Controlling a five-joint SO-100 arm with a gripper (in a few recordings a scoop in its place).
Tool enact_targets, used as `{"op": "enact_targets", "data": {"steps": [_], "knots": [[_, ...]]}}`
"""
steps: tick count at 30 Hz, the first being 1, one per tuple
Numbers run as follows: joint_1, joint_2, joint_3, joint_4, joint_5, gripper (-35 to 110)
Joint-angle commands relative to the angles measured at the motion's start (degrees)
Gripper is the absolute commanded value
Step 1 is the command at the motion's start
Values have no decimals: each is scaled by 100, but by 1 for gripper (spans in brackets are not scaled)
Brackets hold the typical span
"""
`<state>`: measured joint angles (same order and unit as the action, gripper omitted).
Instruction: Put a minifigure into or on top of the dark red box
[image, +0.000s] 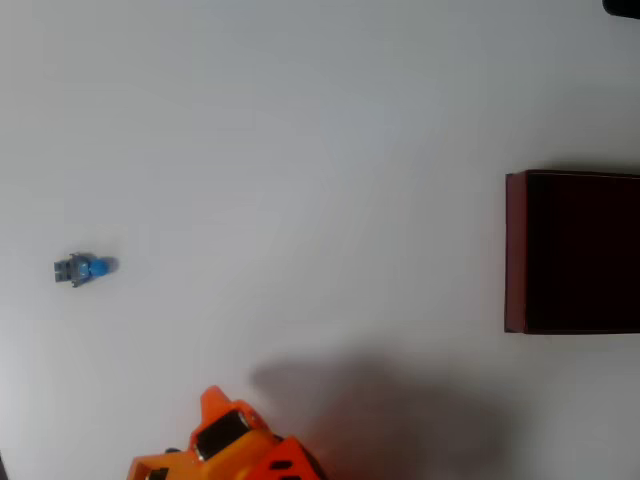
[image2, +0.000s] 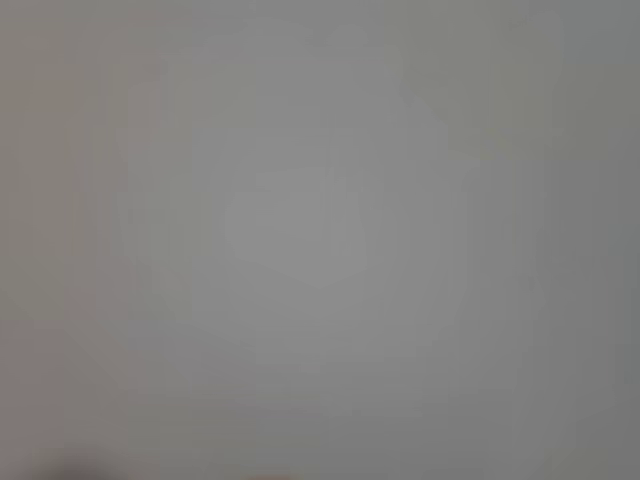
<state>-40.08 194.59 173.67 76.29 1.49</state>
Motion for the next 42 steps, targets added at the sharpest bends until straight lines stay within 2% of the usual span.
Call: {"op": "enact_targets", "data": {"steps": [1, 17, 20, 22, 26, 29, 30, 36, 39, 42], "knots": [[-281, 88, -62, 141, -44, 0], [-281, 88, -62, 141, -53, 0], [-220, 88, -62, 141, 9, 3], [-229, 88, -62, 123, 35, 11], [-299, 79, -149, -580, 571, 13], [-993, 79, -633, -1090, 1723, 10], [-1125, 70, -782, -1099, 1626, 11], [-1143, -141, -343, -1767, 2848, 17], [-1134, -940, -510, -1969, 3208, 18], [-1020, -2672, -1503, -2074, 3393, 19]]}}
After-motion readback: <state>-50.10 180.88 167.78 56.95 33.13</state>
